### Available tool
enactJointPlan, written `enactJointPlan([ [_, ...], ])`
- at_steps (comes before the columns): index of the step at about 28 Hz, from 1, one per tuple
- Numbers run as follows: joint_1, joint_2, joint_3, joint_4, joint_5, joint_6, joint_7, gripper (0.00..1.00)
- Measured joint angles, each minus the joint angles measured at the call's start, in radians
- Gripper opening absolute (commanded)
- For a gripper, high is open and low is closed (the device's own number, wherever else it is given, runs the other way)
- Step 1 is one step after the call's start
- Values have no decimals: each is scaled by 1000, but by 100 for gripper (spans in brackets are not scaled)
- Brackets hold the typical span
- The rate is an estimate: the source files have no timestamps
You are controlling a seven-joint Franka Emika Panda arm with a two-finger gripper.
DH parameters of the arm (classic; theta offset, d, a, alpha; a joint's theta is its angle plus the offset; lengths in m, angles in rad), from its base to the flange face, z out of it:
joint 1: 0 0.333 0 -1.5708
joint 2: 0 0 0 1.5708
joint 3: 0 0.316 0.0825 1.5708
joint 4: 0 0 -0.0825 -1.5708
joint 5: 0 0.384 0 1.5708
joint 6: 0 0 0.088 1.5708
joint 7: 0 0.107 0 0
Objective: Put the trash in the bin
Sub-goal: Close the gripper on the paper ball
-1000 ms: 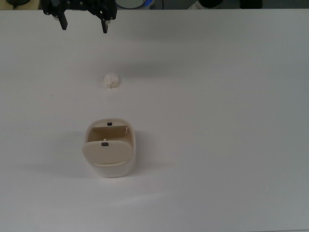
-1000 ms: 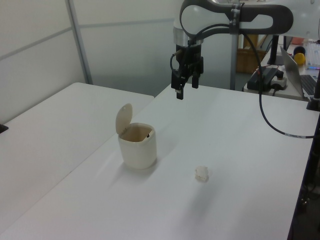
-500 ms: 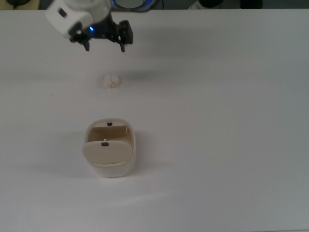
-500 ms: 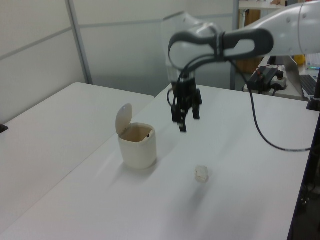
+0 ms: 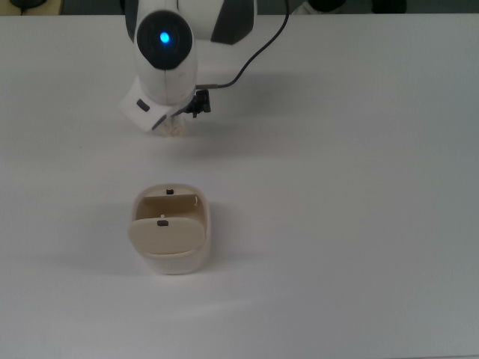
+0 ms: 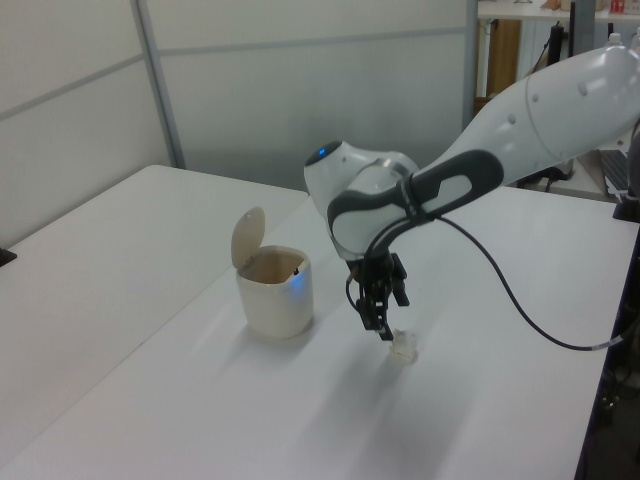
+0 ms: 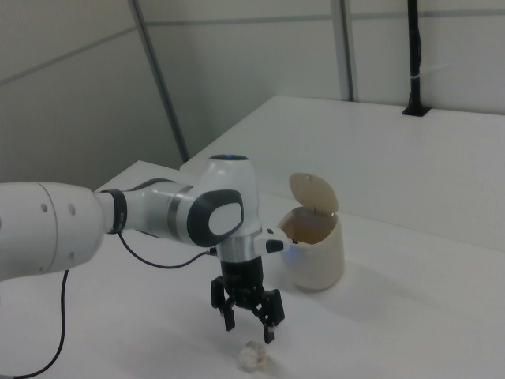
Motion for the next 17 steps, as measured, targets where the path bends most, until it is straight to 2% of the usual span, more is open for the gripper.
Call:
enactJointPlan([
  [3, 0, 13, 0, -21, -25, 28, -1, 98],
  [7, 0, 20, 0, -63, -47, 68, -3, 77],
  [11, 4, 20, 0, -83, -50, 80, -4, 46],
  [14, 7, 20, 0, -85, -50, 80, -4, 29],
  [17, 10, 19, 0, -85, -50, 80, -4, 26],
])
